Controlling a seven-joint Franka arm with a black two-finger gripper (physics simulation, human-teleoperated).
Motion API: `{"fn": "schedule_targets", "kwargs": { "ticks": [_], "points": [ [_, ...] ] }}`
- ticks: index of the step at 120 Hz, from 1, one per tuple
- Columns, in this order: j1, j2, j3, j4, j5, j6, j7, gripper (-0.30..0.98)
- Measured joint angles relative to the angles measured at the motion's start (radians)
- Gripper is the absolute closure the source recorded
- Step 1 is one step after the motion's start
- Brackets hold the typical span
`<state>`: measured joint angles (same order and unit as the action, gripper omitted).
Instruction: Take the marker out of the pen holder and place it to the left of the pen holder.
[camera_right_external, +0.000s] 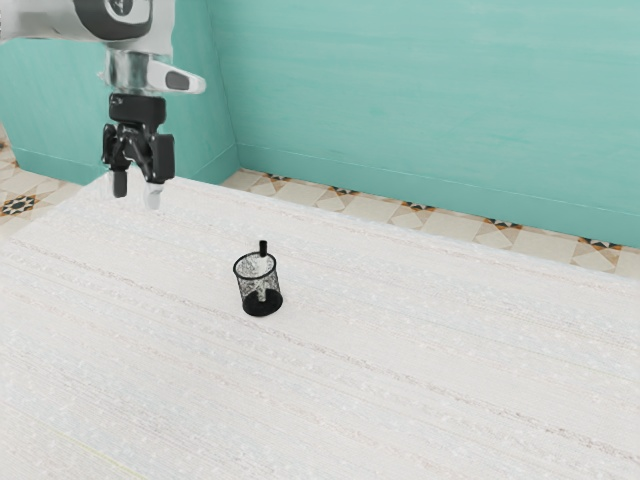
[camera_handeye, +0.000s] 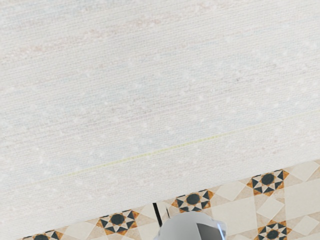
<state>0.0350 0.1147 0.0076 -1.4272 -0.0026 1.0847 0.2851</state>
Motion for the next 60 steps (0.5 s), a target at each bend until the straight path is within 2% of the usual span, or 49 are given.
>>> {"fn": "schedule_targets", "kwargs": {
  "ticks": [19, 45, 52, 60],
  "points": [
    [-0.005, 0.000, -0.002, -0.017, 0.001, 0.274, 0.140, 0.00],
    [-0.009, 0.001, -0.013, -0.017, -0.006, 0.427, 0.306, 0.00],
    [0.009, -0.033, -0.070, -0.018, -0.006, 0.434, 0.361, 0.00],
    [0.033, -0.049, -0.202, -0.017, 0.008, 0.432, 0.456, 0.02]
  ]
}}
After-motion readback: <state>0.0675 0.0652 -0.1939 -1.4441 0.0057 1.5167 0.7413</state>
